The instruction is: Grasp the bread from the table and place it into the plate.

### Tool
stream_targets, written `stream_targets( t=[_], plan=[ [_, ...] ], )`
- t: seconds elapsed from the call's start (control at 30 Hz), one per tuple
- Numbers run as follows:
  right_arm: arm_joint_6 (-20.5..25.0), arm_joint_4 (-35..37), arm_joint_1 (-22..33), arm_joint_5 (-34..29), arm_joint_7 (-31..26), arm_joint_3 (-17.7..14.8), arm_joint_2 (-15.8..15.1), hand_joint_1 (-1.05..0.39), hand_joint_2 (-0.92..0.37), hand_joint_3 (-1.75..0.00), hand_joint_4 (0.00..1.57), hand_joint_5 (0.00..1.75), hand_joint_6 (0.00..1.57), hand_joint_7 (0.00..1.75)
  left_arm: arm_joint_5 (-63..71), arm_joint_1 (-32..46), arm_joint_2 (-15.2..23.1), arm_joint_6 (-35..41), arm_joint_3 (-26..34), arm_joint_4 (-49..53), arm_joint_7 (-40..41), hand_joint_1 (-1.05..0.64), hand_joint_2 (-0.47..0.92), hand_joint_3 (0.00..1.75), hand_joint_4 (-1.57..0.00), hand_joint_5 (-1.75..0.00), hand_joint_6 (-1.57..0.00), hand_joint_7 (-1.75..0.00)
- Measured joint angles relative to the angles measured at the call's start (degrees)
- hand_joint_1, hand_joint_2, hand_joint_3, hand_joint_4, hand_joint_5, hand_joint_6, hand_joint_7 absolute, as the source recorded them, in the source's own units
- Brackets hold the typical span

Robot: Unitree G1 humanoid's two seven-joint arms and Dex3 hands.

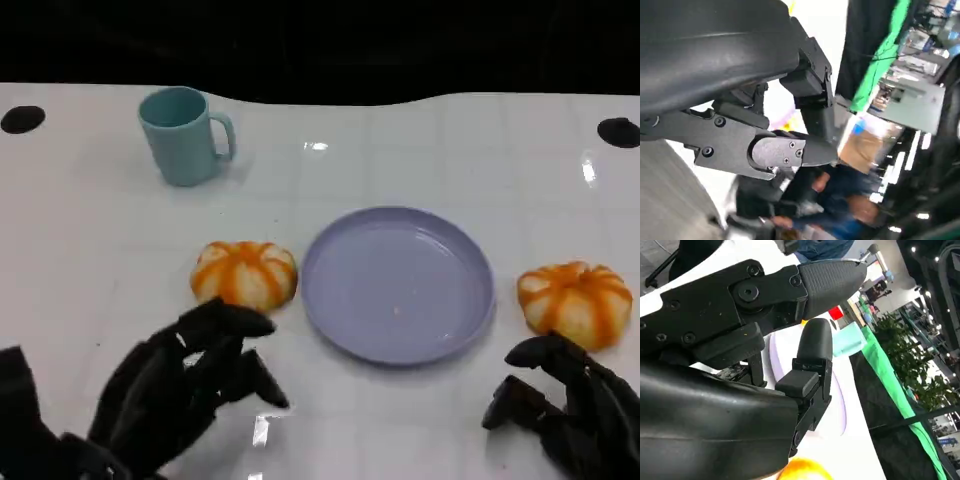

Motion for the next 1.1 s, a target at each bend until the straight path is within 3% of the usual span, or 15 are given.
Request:
stream_targets(
  t=[0.07, 0.1, 0.2, 0.37, 0.53, 0.7, 0.83, 1.1],
  plan=[
    [0.0, 0.3, -0.3, 0.0, 0.0, 0.0, 0.2, -0.51, -0.92, -0.2, 0.69, 1.46, 0.62, 1.15, 2.4, -1.1, 1.0, -1.0, -0.7, -0.6, 0.5, -0.5, 0.92, 0.13, -0.53, -0.76, -0.55, -0.09],
    [0.0, 0.3, -0.3, 0.0, 0.0, 0.0, 0.3, -0.52, -0.92, -0.21, 0.69, 1.46, 0.62, 1.15, 3.2, -1.5, 1.3, -1.3, -0.9, -0.8, 0.7, -0.52, 0.92, 0.18, -0.4, -0.67, -0.49, -0.05],
    [-0.5, 0.8, -0.5, 0.0, 0.2, -0.1, 0.3, -0.52, -0.92, -0.21, 0.69, 1.46, 0.62, 1.15, 13.6, -2.6, 4.1, -9.8, -3.5, -0.8, 3.0, -0.53, 0.92, 0.14, -0.3, -0.57, -0.45, -0.02],
    [-0.7, 1.3, -0.8, 0.0, 0.3, -0.1, 0.3, -0.52, -0.92, -0.21, 0.68, 1.46, 0.62, 1.14, 31.2, -7.4, 8.8, -23.0, -6.4, 1.1, 11.9, -0.51, 0.92, 0.08, -0.21, -0.47, -0.41, 0.0],
    [-1.1, 1.7, -1.0, 0.0, 0.7, -0.1, 0.3, -0.52, -0.92, -0.21, 0.68, 1.46, 0.61, 1.14, 45.4, -10.4, 12.6, -28.2, -9.2, 3.2, 20.1, -0.53, 0.9, 0.01, -0.15, -0.37, -0.35, 0.0],
    [-1.2, 1.8, -1.1, -0.1, 0.7, -0.1, 0.3, -0.53, -0.92, -0.22, 0.68, 1.47, 0.62, 1.14, 58.5, -13.2, 16.7, -29.9, -12.1, 3.4, 27.9, -0.57, 0.91, 0.01, -0.04, -0.22, -0.23, 0.0],
    [-0.9, 1.6, -1.1, -0.1, 0.6, -0.1, 0.3, -0.52, -0.92, -0.2, 0.68, 1.49, 0.62, 1.15, 69.1, -15.5, 19.8, -26.2, -16.0, 3.0, 28.8, -0.57, 0.87, 0.0, 0.0, -0.04, -0.15, 0.0],
    [-0.9, 1.4, -1.0, -0.1, 0.6, -0.1, 0.5, -0.52, -0.92, -0.2, 0.68, 1.49, 0.63, 1.15, 74.7, -18.7, 21.0, -20.6, -20.2, 2.2, 28.8, -0.57, 0.85, 0.0, 0.0, 0.0, -0.13, 0.0]
  ],
)
